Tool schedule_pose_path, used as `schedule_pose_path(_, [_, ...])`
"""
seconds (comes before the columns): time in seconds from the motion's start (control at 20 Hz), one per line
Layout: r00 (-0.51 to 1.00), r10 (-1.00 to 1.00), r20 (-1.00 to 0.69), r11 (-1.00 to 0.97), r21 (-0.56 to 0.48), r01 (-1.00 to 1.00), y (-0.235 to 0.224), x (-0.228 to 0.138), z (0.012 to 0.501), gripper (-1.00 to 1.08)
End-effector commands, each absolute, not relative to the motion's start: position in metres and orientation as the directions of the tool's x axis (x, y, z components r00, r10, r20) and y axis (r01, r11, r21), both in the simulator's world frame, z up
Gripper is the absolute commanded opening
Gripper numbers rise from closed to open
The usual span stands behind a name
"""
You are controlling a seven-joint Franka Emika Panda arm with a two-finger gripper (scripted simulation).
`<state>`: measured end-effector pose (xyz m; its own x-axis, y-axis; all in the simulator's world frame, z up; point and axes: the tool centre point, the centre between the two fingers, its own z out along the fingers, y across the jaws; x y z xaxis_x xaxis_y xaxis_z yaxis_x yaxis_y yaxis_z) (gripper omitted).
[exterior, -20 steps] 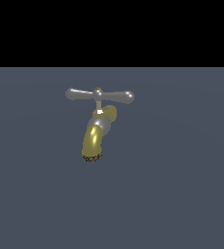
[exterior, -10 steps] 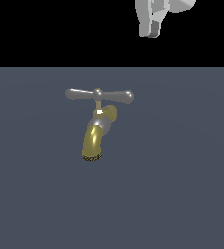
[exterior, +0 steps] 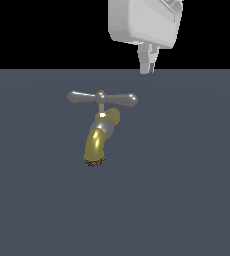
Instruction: Turn on the faucet by rotating a designated handle.
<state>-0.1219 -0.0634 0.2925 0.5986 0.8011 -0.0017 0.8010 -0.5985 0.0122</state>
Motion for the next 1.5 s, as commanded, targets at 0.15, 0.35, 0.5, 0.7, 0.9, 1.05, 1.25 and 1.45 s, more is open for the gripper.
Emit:
schedule_pose_path(0.15, [0.495, 0.869, -0.003, -0.495, 0.011, 0.869, -0.062, -0.101, 0.265, -1.0])
schedule_pose_path(0.35, [0.419, 0.908, -0.004, -0.419, 0.009, 0.908, -0.059, -0.086, 0.246, -1.0])
schedule_pose_path(0.5, [0.364, 0.931, -0.004, -0.364, 0.007, 0.931, -0.056, -0.076, 0.233, -1.0])
schedule_pose_path(0.7, [0.302, 0.953, -0.003, -0.302, 0.004, 0.953, -0.052, -0.066, 0.218, -1.0])
schedule_pose_path(0.9, [0.255, 0.967, -0.002, -0.255, 0.002, 0.967, -0.048, -0.058, 0.208, -1.0])
schedule_pose_path(1.05, [0.229, 0.973, -0.001, -0.229, 0.001, 0.973, -0.046, -0.054, 0.202, -1.0])
schedule_pose_path(1.25, [0.209, 0.978, 0.0, -0.209, 0.0, 0.978, -0.044, -0.05, 0.198, -1.0])
schedule_pose_path(1.45, [0.204, 0.979, 0.0, -0.204, 0.0, 0.979, -0.043, -0.05, 0.197, -1.0])
